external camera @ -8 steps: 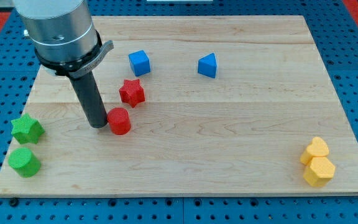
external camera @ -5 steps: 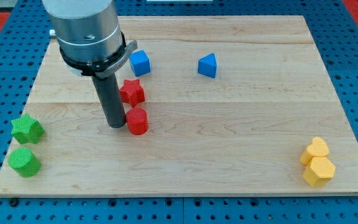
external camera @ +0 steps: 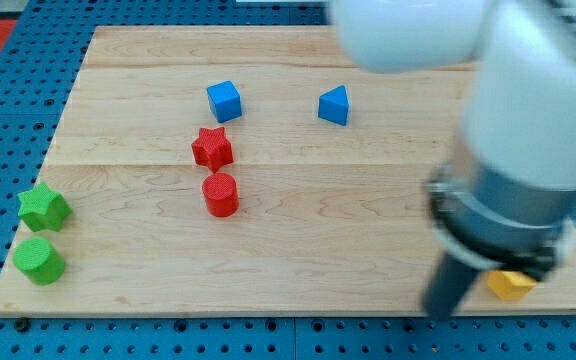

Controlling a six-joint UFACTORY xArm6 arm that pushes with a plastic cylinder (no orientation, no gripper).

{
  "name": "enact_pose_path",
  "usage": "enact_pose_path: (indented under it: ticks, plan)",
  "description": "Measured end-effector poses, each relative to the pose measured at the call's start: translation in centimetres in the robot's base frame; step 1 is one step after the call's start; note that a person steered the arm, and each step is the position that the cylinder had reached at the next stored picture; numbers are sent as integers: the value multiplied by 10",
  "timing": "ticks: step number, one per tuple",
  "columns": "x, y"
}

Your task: Separate yellow heart and yellow hexagon

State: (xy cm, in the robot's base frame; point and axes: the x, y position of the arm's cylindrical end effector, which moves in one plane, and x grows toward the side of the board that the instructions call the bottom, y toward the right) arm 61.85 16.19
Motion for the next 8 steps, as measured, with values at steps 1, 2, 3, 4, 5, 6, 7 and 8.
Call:
enact_pose_path:
  ticks: [1, 2, 3, 4, 5, 6, 7, 8]
  plan:
    - [0, 77]
    - [-8, 112]
    - [-37, 99]
    - [-68, 77]
    - [-102, 46]
    - [-103, 26]
    - [-98, 9]
    - [-107, -32]
